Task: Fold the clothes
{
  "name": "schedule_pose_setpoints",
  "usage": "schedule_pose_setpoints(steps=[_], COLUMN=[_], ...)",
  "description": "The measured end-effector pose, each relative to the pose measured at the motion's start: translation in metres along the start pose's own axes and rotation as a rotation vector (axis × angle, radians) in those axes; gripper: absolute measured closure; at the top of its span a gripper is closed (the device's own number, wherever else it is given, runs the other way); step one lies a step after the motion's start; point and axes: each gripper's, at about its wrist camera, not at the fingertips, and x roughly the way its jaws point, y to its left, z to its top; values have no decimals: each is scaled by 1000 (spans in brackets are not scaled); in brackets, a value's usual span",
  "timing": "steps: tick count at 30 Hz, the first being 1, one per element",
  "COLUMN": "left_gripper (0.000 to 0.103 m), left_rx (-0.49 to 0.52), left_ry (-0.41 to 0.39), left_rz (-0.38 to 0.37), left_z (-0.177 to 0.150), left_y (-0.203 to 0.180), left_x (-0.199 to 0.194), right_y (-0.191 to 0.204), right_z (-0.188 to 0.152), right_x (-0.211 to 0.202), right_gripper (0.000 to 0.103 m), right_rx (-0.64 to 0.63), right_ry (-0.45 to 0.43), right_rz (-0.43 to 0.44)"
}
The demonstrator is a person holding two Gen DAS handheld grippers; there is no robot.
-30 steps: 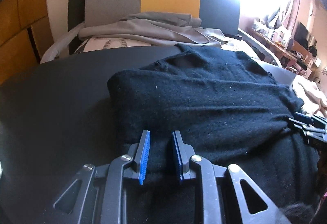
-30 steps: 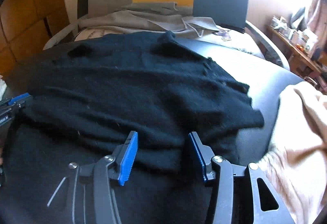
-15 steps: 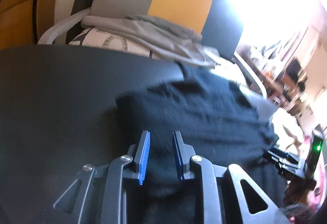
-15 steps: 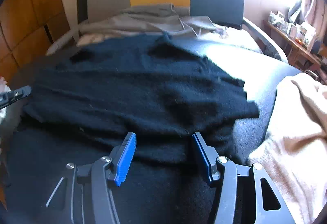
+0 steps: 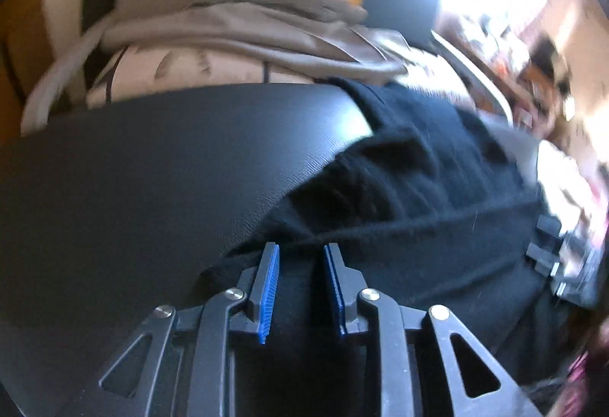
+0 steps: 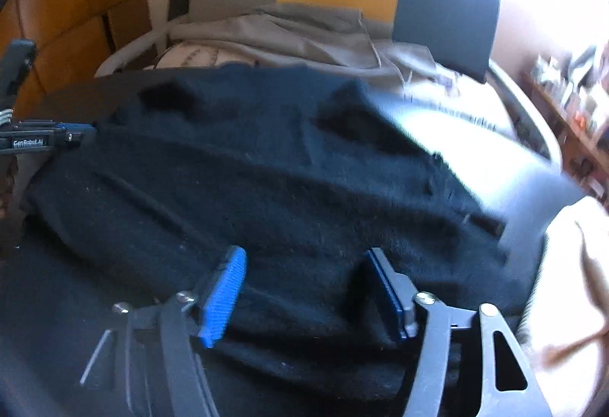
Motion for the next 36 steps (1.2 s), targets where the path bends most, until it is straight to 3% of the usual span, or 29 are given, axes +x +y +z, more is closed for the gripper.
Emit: schedule_pose_setpoints(steps=[4,8,11,14,18,24,27,31,32,34,36], left_gripper=[79,79,75,69,60,59,58,58,58,58,58], left_rx=[44,48,21,37,-16,-91,-81,-48,-51,-59,-64], left_ry=[-7,-78,-94,-84,1,56,81,94,104,128,152], left_rz=[-8,-123,-209,-190,-217,-216,-219,-204,-203,-197,-201], left_z=[-4,17,47,75,103,129,140,155,158,165,171], left_y=[-13,-18,-21,-27,-27,-19,-24,-34,-36,-38,-40], left_x=[-11,-30,-24,-1,38,79,95,112,116,124,130], right_y=[-14,-38,-59,-85,-113,-148,-152,-151,-151,-150,-143], right_z=[2,30,66,99,130,151,163,178,181,185,191], right_x=[-4,-16,-12,9,56,124,142,158,161,167,171], right_gripper=[31,32,31,31,31,31,31,13,13,14,29], right_rx=[40,130,195,232,311,467,499,509,521,526,479], right_ry=[5,-22,-61,-50,49,154,154,160,156,148,163], right_rz=[96,304,367,386,437,542,571,655,670,670,623])
